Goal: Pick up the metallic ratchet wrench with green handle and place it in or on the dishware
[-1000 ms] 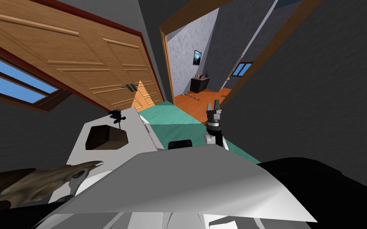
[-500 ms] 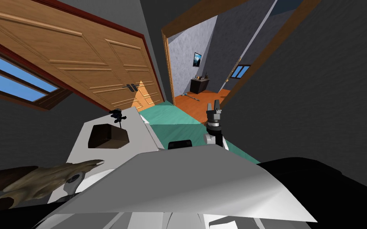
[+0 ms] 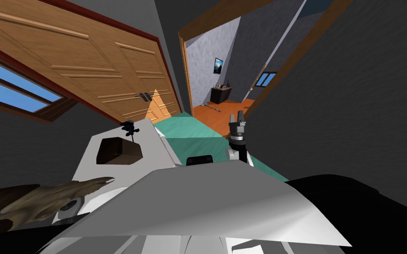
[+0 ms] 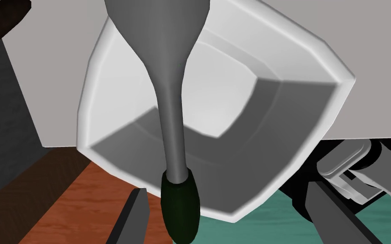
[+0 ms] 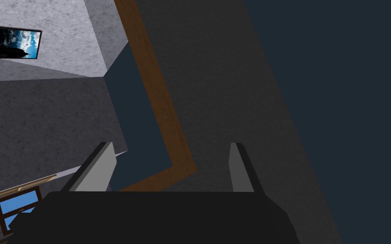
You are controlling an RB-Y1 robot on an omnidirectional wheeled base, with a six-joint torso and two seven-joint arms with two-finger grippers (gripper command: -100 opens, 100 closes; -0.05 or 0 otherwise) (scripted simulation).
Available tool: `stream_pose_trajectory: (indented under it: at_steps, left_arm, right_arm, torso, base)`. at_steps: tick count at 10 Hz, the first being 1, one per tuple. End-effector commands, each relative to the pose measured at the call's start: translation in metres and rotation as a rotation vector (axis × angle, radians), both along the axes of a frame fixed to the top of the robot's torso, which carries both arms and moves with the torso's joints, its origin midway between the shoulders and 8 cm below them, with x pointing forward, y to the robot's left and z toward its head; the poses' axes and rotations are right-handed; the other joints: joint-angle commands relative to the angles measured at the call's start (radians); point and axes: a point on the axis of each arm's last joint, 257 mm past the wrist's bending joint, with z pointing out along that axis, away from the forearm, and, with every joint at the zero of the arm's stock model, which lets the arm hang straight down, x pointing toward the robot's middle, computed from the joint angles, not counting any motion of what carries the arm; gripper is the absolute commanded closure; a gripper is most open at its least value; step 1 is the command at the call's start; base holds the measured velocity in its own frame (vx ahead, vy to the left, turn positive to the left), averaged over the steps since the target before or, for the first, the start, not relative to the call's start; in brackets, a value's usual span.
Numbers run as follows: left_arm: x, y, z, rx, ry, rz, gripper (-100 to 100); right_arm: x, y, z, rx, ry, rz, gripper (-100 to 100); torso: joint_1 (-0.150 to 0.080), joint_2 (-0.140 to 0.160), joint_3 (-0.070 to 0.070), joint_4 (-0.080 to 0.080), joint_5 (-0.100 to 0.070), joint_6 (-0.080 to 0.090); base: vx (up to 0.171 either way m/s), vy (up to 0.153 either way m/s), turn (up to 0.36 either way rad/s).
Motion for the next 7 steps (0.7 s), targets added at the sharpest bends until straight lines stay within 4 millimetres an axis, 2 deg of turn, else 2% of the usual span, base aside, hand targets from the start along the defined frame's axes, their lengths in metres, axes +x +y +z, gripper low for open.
stream_pose_trajectory:
  at_steps: [1, 3, 4, 5, 7]
  left_arm:
    - [0.004, 0.003, 0.017, 0.000, 0.002, 0.002, -100]
    - [0.008, 0.005, 0.034, 0.002, 0.005, 0.001, -100]
    - [0.008, 0.005, 0.026, 0.003, 0.003, 0.001, -100]
    - [0.008, 0.005, 0.027, 0.001, 0.004, 0.002, 0]
    - [0.008, 0.005, 0.027, 0.002, 0.004, 0.002, 0]
  right_arm:
    - [0.000, 0.000, 0.000, 0.000, 0.000, 0.000, 0]
    - [0.000, 0.000, 0.000, 0.000, 0.000, 0.000, 0]
    - [0.000, 0.000, 0.000, 0.000, 0.000, 0.000, 0]
    - [0.000, 0.000, 0.000, 0.000, 0.000, 0.000, 0]
    - [0.000, 0.000, 0.000, 0.000, 0.000, 0.000, 0]
  torso:
    - [0.000, 0.000, 0.000, 0.000, 0.000, 0.000]
    - [0.000, 0.000, 0.000, 0.000, 0.000, 0.000]
    - [0.000, 0.000, 0.000, 0.000, 0.000, 0.000]
    - [0.001, -0.001, 0.000, 0.000, 0.000, 0.000]
    - [0.002, -0.001, -0.001, 0.000, 0.001, 0.000]
  base:
    - [-0.027, -0.026, -0.014]
    - [-0.023, -0.025, -0.015]
    - [-0.011, -0.011, -0.002]
    - [0.000, 0.000, 0.000]
    - [0.000, 0.000, 0.000]
